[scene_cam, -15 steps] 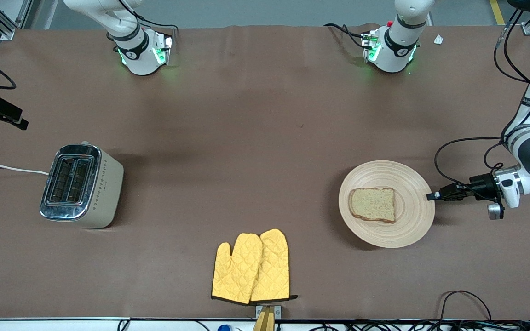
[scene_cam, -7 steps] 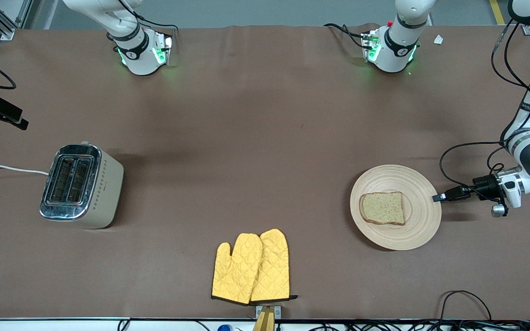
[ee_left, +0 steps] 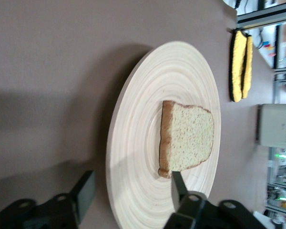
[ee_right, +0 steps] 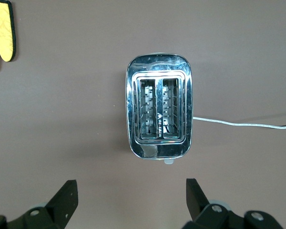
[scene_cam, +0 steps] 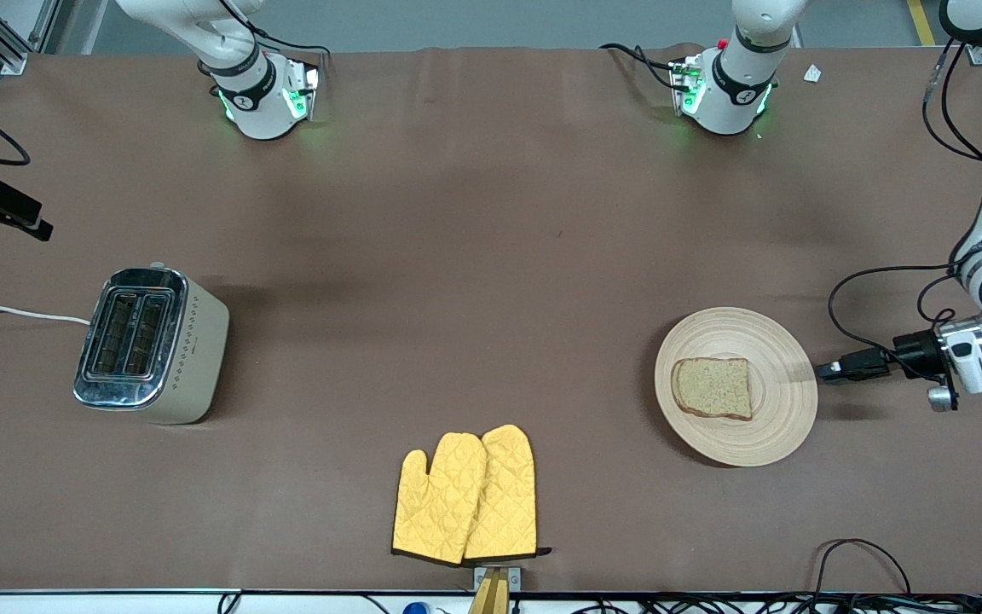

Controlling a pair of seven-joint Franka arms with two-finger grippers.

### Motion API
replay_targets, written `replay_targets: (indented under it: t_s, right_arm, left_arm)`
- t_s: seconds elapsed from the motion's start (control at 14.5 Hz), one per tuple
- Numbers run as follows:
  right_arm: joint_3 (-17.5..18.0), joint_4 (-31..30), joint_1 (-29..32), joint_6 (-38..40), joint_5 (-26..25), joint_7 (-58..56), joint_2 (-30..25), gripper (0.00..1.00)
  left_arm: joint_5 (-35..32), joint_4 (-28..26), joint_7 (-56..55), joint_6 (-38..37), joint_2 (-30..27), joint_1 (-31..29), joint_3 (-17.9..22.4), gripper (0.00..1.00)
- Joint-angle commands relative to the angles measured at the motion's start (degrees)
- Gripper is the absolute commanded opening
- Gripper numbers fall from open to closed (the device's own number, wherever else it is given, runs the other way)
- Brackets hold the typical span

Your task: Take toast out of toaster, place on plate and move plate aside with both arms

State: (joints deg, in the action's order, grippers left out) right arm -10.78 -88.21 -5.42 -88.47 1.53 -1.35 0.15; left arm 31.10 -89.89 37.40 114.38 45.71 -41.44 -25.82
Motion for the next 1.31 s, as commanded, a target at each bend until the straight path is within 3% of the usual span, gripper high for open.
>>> replay_targets:
  t_s: [0.0,0.21,0.55,0.83,0.89,1.1,1.24]
  right_arm:
    - [0.4,-0.5,0.1,0.5,-1.0,-0.1,-1.0,1.00]
    - [0.4,-0.5,0.1,0.6,-0.9,-0.1,-1.0,1.00]
    - [0.4,-0.5,0.1,0.6,-1.0,-0.2,-1.0,1.00]
    - [0.4,-0.5,0.1,0.6,-0.9,-0.2,-1.0,1.00]
    - [0.4,-0.5,0.1,0.6,-1.0,-0.2,-1.1,1.00]
    - [0.4,-0.5,0.1,1.0,-1.0,-0.1,-1.1,1.00]
    - [0.4,-0.5,0.1,0.9,-1.0,0.0,-1.1,1.00]
  left_arm:
    - [-9.4,1.3,-9.5,-1.4,-6.1,1.0,-4.0,1.00]
    - [-20.3,1.1,-21.5,-1.6,-13.7,1.4,-10.0,1.00]
    - [-33.6,3.1,-41.9,-12.9,-22.9,1.4,-20.4,1.00]
    - [-35.9,4.6,-42.6,-19.0,-29.8,3.2,-21.8,1.00]
    - [-36.9,4.6,-42.4,-20.1,-31.6,7.1,-18.9,1.00]
    - [-36.9,4.7,-41.7,-23.7,-37.2,23.3,-0.2,1.00]
    - [-36.8,4.6,-41.4,-23.8,-39.2,28.2,5.7,1.00]
